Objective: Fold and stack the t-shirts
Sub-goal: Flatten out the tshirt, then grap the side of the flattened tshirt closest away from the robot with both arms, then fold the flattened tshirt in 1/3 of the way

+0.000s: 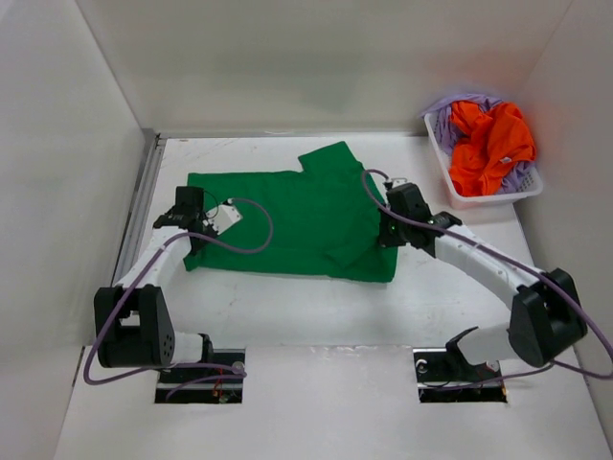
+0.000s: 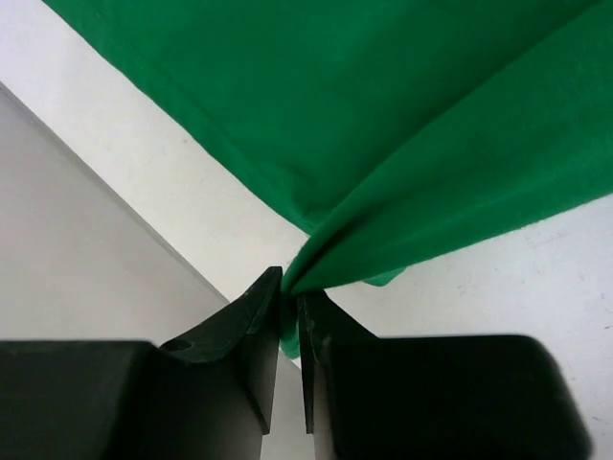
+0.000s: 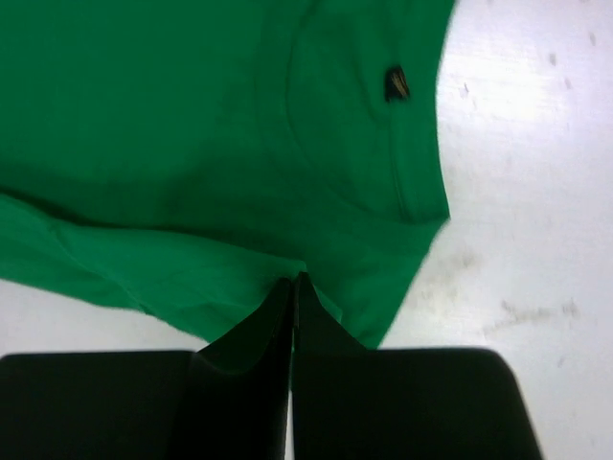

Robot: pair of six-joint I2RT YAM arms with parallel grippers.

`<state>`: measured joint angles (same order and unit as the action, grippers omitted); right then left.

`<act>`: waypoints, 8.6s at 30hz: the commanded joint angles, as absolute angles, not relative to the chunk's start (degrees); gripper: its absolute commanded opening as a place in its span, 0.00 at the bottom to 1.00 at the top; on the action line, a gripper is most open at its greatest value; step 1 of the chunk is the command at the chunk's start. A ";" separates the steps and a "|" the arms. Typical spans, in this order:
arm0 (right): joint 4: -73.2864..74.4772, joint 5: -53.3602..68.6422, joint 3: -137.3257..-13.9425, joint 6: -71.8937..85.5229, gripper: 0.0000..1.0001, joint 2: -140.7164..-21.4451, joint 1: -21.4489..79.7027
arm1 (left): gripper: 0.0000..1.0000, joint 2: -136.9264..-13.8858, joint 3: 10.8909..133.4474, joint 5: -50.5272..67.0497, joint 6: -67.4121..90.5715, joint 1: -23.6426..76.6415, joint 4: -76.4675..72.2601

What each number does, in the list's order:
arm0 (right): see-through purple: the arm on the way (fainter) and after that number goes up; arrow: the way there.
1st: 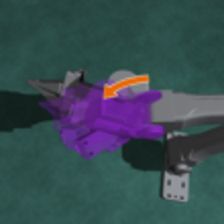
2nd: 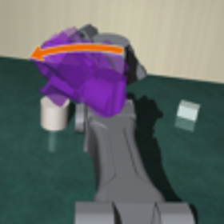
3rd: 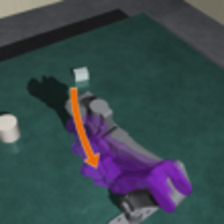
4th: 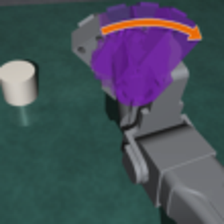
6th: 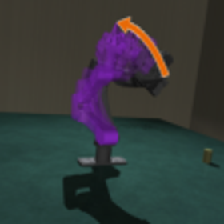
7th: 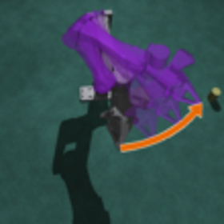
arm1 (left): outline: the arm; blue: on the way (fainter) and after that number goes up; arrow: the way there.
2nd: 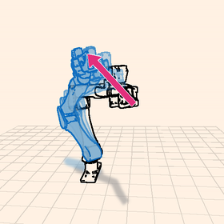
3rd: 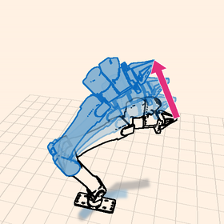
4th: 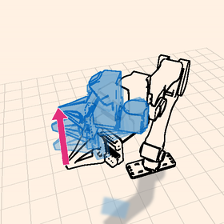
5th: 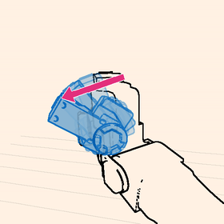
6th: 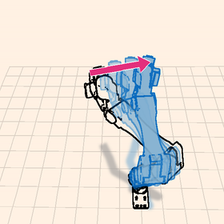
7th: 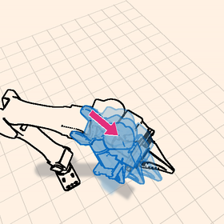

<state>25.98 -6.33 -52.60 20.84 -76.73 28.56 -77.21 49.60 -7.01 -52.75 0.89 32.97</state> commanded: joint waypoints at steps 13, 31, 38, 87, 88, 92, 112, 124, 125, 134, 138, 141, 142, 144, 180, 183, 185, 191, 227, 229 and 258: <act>20.04 -4.04 -58.37 14.50 0.00 -86.75 27.55 | 0.32 -80.68 53.16 -0.81 -57.22 -4.95 34.87; 17.75 -2.38 -56.07 14.50 0.00 -89.56 26.67 | 0.35 -108.02 81.92 19.86 -43.94 -15.25 55.55; 17.93 -1.76 -56.07 14.06 0.00 -90.53 25.62 | 0.36 -110.21 80.60 19.60 -44.03 -15.25 56.95; 27.43 -17.57 -109.11 3.25 0.00 -81.16 9.44 | 0.00 -92.48 111.30 3.60 -36.29 -2.24 25.31; 27.33 -18.10 -104.29 3.43 0.00 -77.64 10.06 | 0.00 -90.11 107.53 3.95 -37.08 -2.24 25.49; 30.48 -22.40 -83.11 6.84 0.00 -63.40 15.05 | 0.00 -80.01 89.87 4.57 -43.23 -2.68 27.68; 37.55 -17.76 -45.09 34.91 0.00 -59.84 42.06 | 0.02 -64.34 42.89 2.99 -53.79 -8.13 39.38; 20.14 -11.25 -51.93 17.85 0.00 -78.03 29.14 | 0.03 -75.40 43.94 1.68 -46.15 -10.51 26.82; 19.43 -11.34 -53.07 16.88 0.00 -79.70 28.87 | 0.03 -76.54 44.29 1.15 -45.36 -10.16 25.68; 17.58 -11.60 -59.50 11.43 0.00 -89.21 26.33 | 0.04 -83.58 47.99 -1.93 -42.19 -7.78 21.45; 17.40 -11.78 -59.59 11.34 0.00 -90.26 24.57 | 0.04 -84.55 48.16 -2.81 -42.01 -7.43 19.96; 17.40 -11.87 -59.41 11.34 0.00 -90.88 23.69 | 0.04 -85.16 48.69 -3.78 -41.22 -6.55 18.99; 17.40 -11.87 -59.50 11.16 0.00 -91.14 23.51 | 0.04 -85.25 48.87 -4.04 -40.96 -6.29 18.90; 17.32 -11.87 -59.85 10.90 0.00 -91.75 23.16 | 0.05 -85.43 48.87 -4.13 -40.78 -6.02 18.90; 8.71 0.44 -28.21 47.20 0.45 -70.83 21.84 | 0.46 -95.36 50.54 -7.56 -46.05 -4.35 23.12; 8.53 0.79 -27.34 48.07 0.17 -69.71 20.27 | 0.20 -95.54 50.36 -8.52 -45.88 -4.18 22.77; 8.61 1.49 -26.28 49.91 0.06 -67.77 19.21 | 0.07 -95.10 50.01 -9.66 -46.67 -4.44 22.94; 15.46 1.05 -23.39 53.08 0.01 -58.20 16.40 | 0.02 -90.89 48.08 -13.62 -49.13 -6.02 26.53; 13.62 -2.55 -21.98 54.14 0.30 -48.00 20.70 | 0.52 -109.50 87.18 12.03 -46.14 49.26 30.85; 14.15 -2.55 -20.84 54.23 0.30 -46.33 20.70 | 0.50 -111.35 88.15 13.18 -46.05 49.87 30.76; 16.35 -2.72 -18.28 54.14 0.29 -45.00 19.29 | 0.18 -119.18 90.17 15.30 -44.83 50.93 33.49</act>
<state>17.72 -2.57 -18.76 53.78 -45.15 19.16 -119.09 87.15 14.17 -47.48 50.78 33.28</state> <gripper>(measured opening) 0.287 0.209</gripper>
